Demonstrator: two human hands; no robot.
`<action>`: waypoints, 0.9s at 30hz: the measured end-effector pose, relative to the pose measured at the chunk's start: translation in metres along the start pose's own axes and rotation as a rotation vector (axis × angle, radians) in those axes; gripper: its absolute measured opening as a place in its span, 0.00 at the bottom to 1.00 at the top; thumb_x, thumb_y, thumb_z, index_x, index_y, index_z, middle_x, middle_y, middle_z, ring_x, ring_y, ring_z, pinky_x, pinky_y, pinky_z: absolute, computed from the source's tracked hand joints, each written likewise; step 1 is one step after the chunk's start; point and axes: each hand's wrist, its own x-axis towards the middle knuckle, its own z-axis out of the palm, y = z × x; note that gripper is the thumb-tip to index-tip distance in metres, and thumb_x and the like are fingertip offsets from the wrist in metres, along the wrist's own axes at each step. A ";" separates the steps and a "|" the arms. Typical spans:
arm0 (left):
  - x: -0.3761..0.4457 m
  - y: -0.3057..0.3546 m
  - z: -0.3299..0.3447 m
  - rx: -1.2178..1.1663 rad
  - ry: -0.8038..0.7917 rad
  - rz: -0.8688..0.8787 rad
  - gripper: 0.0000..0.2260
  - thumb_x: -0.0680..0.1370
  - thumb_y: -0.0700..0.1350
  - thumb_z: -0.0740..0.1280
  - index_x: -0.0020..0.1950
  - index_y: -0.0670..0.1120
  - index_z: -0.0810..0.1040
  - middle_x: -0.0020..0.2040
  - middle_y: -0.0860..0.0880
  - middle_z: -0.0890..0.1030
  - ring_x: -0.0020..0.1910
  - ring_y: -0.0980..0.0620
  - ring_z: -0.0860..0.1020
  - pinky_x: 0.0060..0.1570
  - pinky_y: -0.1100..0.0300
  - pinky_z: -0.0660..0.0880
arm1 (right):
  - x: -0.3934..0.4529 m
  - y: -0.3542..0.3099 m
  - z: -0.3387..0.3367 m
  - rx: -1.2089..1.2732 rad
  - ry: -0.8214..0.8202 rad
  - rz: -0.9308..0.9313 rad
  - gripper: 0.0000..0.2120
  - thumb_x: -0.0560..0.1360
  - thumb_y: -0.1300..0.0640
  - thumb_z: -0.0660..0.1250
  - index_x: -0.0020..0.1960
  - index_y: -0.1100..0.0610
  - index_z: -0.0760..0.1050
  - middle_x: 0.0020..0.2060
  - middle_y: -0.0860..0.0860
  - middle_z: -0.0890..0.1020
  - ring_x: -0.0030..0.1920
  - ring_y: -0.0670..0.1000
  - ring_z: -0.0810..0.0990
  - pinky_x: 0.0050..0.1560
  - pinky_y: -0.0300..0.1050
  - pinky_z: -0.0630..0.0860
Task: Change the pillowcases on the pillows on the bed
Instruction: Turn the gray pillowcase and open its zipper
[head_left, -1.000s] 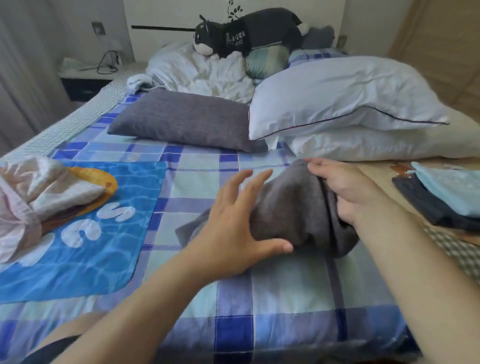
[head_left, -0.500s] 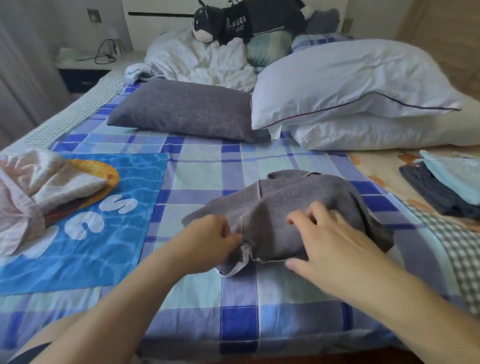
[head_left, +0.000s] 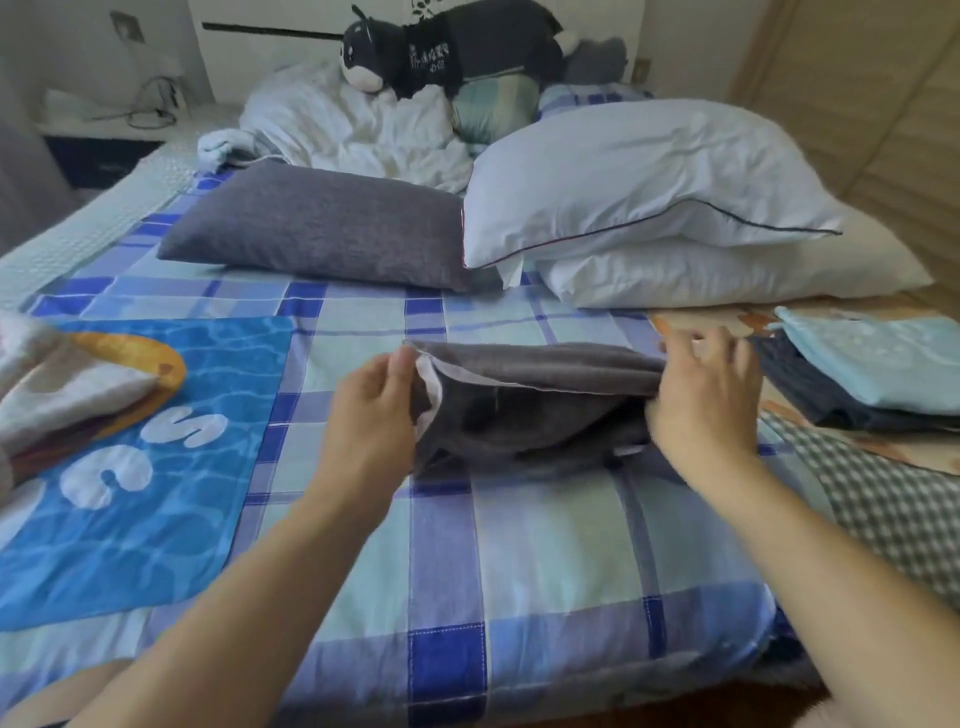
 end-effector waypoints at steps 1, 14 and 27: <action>0.003 0.009 -0.011 -0.108 -0.010 -0.011 0.19 0.83 0.53 0.62 0.37 0.47 0.78 0.33 0.50 0.80 0.35 0.53 0.75 0.41 0.56 0.73 | 0.010 0.006 -0.008 0.007 0.045 0.044 0.26 0.63 0.65 0.73 0.61 0.58 0.75 0.61 0.62 0.72 0.58 0.66 0.70 0.62 0.61 0.69; -0.005 -0.006 -0.029 0.307 -0.232 -0.330 0.25 0.76 0.58 0.71 0.65 0.53 0.61 0.51 0.52 0.80 0.48 0.53 0.79 0.51 0.55 0.72 | 0.032 -0.031 -0.006 0.292 -0.349 0.047 0.34 0.78 0.63 0.62 0.80 0.50 0.52 0.75 0.57 0.60 0.72 0.63 0.63 0.70 0.57 0.64; 0.009 -0.016 -0.052 0.578 -0.083 -0.099 0.11 0.83 0.44 0.60 0.48 0.46 0.81 0.41 0.48 0.83 0.43 0.46 0.79 0.44 0.54 0.73 | -0.038 -0.076 -0.017 0.578 -0.391 -0.381 0.14 0.78 0.58 0.65 0.63 0.49 0.77 0.59 0.45 0.75 0.63 0.48 0.72 0.67 0.45 0.68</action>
